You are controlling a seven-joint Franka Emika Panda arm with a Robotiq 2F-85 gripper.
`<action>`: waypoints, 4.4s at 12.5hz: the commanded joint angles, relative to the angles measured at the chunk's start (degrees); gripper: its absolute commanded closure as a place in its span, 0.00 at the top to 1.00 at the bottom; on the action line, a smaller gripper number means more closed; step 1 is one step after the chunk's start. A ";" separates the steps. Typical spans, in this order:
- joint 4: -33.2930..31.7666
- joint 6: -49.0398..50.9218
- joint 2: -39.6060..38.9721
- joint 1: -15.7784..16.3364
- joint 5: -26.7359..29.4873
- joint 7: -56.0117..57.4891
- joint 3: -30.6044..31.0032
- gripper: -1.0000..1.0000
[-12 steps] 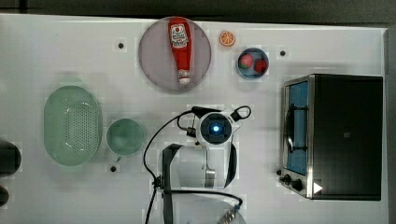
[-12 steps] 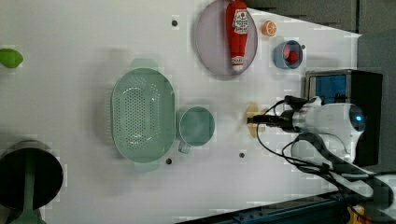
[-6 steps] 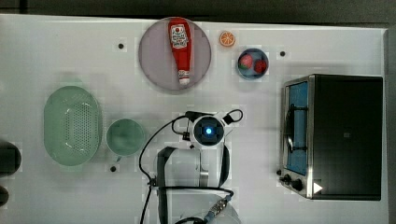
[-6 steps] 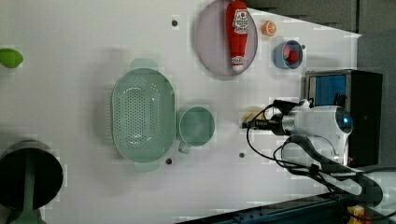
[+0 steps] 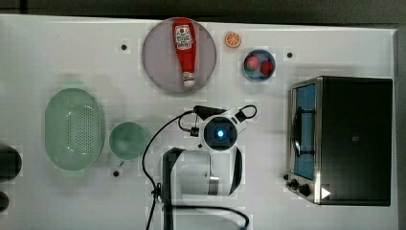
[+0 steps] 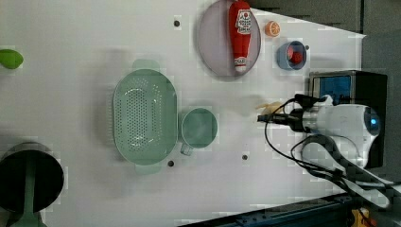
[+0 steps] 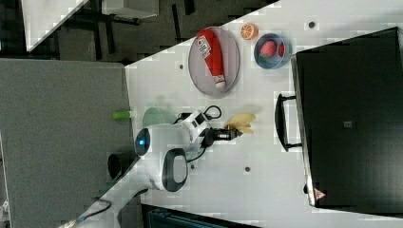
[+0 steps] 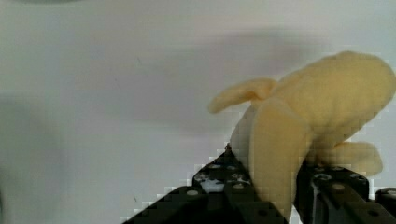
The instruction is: Pick Banana and place it in mug.
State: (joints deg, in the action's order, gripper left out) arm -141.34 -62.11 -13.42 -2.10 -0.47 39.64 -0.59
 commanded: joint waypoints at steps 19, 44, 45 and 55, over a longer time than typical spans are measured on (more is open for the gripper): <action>13.44 41.42 25.24 2.31 7.28 -34.98 21.19 0.25; 12.32 14.76 11.58 1.91 1.26 -55.69 23.79 1.00; 13.05 18.09 14.35 1.56 1.17 -55.15 22.20 1.00; 29.97 54.51 26.47 0.75 1.19 -47.46 2.10 1.00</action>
State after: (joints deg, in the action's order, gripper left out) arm -111.96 -9.07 14.16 -0.63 0.99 -11.47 3.69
